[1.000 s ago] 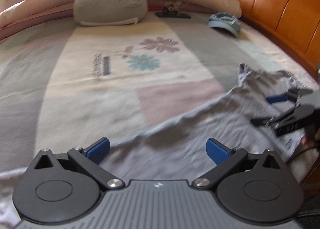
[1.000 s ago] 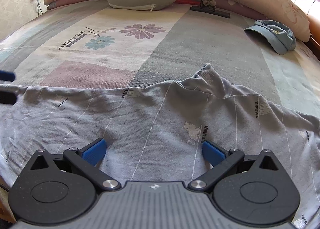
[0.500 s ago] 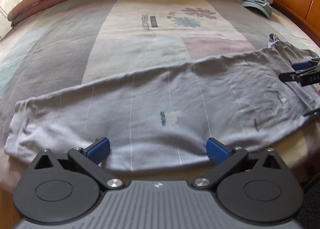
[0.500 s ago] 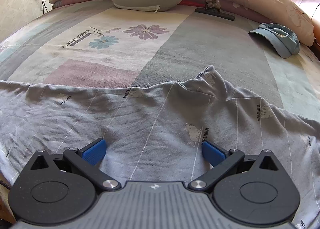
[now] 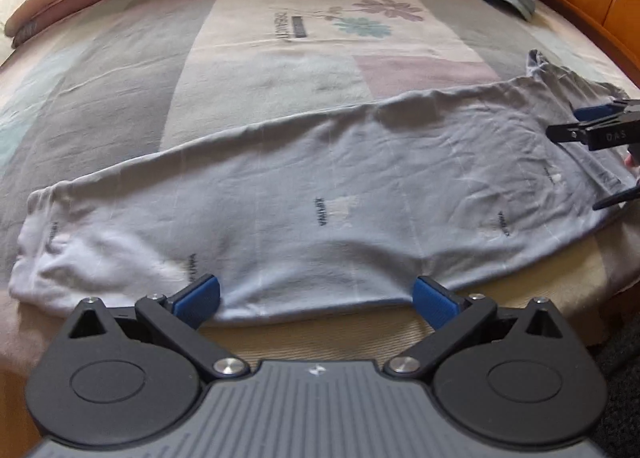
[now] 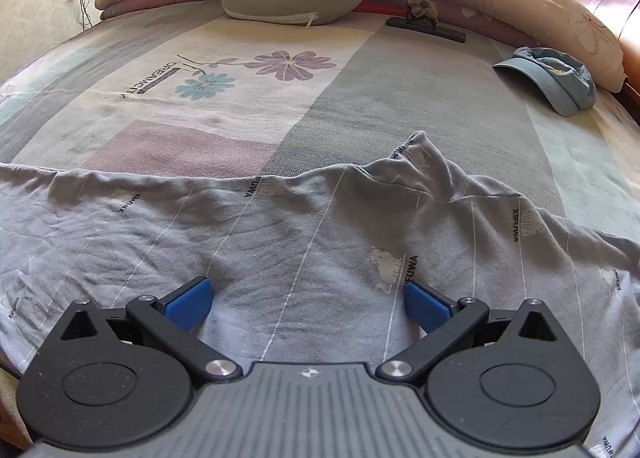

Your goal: Fold clothes

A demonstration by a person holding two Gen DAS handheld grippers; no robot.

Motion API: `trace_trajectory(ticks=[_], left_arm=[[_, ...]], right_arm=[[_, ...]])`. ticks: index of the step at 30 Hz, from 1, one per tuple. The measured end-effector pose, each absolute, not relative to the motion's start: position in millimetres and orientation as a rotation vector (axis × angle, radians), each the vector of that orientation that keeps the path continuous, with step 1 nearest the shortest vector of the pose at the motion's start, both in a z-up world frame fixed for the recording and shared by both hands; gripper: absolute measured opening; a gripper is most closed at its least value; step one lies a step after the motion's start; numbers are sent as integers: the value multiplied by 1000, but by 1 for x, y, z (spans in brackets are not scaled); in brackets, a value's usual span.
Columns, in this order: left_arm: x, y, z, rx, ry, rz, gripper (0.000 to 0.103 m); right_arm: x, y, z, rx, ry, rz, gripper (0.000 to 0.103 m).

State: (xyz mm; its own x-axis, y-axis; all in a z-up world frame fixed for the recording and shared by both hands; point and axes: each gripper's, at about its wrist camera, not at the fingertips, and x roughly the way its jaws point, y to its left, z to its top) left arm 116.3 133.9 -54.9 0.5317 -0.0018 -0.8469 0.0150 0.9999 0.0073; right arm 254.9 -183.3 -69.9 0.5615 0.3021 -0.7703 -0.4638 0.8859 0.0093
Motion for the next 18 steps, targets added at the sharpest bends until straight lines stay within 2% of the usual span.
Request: trace_trajectory(ticks=[5,11,14,18], left_arm=[[130,136,-39,-15,921,-21,102],[130,126,-62,40,966,-35,102],[120,127,-59,12,998,-60,102],[129,139,-48,-15,947,-40,102]], right_arm=[[256,-182,-69,-208,872,452,103],[254,-182,-70,-204,862,445,103],[254,-182,-71,-202,859,446,103],[256,-182,-71,-206,864,455,103]])
